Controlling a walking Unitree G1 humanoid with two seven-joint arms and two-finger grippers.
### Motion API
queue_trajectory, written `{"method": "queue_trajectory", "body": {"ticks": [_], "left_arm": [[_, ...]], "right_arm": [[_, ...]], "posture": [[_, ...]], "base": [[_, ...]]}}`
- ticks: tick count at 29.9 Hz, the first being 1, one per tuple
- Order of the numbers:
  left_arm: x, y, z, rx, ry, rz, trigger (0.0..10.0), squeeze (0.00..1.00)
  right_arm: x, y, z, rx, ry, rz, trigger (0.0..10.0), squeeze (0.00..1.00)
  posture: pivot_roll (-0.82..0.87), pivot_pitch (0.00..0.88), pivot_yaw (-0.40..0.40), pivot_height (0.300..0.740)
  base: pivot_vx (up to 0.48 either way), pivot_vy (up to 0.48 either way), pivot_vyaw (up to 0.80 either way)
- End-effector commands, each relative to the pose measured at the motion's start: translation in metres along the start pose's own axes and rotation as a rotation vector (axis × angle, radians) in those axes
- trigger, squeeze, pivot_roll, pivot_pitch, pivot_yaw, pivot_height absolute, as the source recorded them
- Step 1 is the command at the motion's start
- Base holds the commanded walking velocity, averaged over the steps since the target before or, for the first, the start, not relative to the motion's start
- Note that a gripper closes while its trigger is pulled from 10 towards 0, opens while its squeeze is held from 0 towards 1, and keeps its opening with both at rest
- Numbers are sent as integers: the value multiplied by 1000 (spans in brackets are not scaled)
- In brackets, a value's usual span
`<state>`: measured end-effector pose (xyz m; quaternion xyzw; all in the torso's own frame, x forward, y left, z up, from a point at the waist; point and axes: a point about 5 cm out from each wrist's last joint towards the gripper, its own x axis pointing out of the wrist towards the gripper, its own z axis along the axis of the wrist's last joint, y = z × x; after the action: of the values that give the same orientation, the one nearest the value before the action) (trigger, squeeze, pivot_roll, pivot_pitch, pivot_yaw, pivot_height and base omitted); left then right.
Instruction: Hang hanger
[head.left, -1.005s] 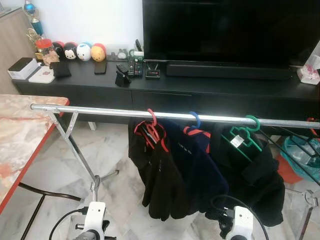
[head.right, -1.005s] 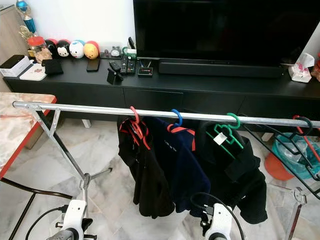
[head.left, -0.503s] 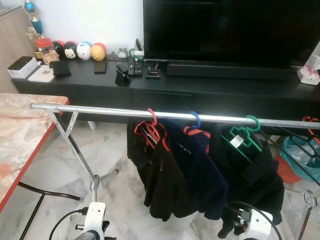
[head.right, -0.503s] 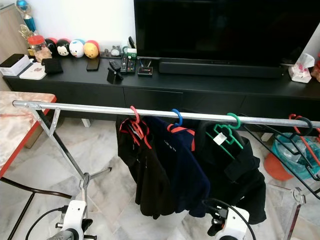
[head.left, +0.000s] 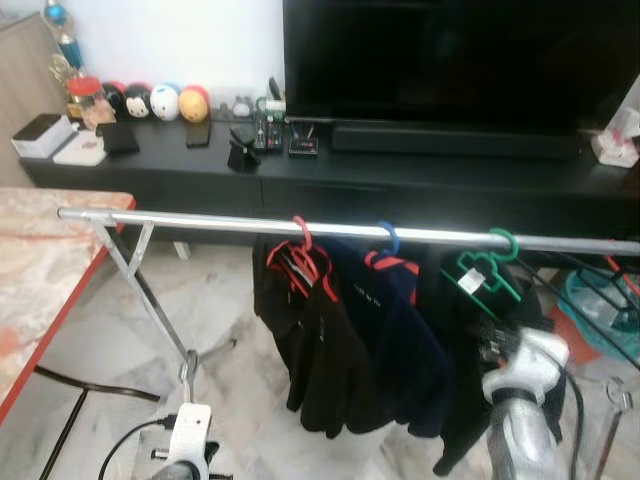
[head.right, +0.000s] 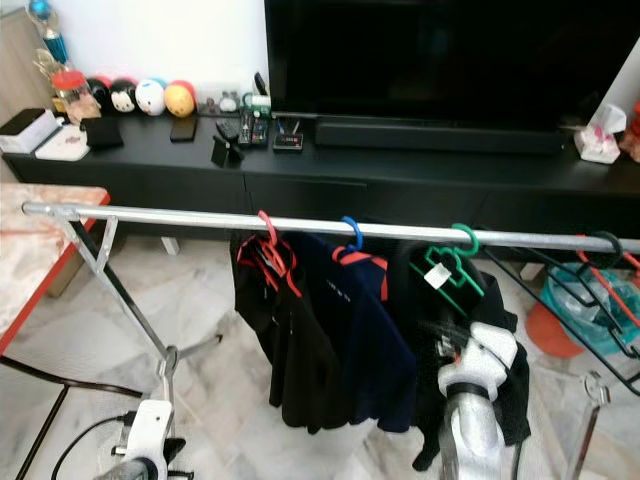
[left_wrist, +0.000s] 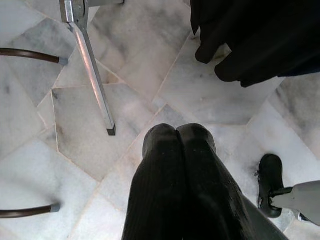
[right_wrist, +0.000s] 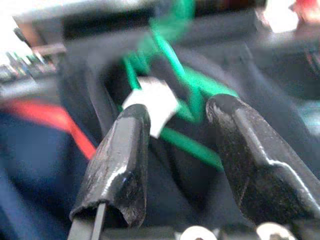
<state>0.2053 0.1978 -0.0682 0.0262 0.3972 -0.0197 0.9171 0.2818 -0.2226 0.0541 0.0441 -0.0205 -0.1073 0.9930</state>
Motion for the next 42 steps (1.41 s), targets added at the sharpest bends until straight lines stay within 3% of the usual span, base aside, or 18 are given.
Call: {"method": "queue_trajectory", "body": {"ticks": [1,5,11,23,25,29,33,42], "left_arm": [[0,0,-2,4,16,-4,10000,0],[0,0,0,-8,0,-3,10000,0],[-1,1,-1,-7,-5,-9,10000,0],[0,-2,-1,-29,-7,-25,10000,0],[-1,-2,-2,-29,-5,-24,10000,0],[-1,-1,-3,-25,0,-22,10000,0],[-1,0,-4,-27,1,-23,10000,0],[-2,-1,-7,-39,8,-31,10000,0]], "right_arm": [[-1,0,-6,5,43,-3,10000,0],[7,8,1,16,24,19,10000,0],[11,18,23,7,-95,53,10000,0],[-9,12,6,-20,-25,37,10000,0],[-9,11,13,-40,-61,32,10000,0],[0,17,59,-67,-254,49,10000,0],[2,20,67,-79,-285,54,10000,0],[1,25,62,-78,-257,66,10000,0]], "posture": [[21,0,5,740],[21,0,5,740],[30,0,3,740],[34,0,-7,740],[38,0,-8,740],[33,0,-7,740],[32,0,-8,740],[36,0,-10,740]], "base": [[0,0,0],[0,0,0],[0,0,0],[0,0,0],[0,0,0],[0,0,0],[0,0,0],[82,0,0]]}}
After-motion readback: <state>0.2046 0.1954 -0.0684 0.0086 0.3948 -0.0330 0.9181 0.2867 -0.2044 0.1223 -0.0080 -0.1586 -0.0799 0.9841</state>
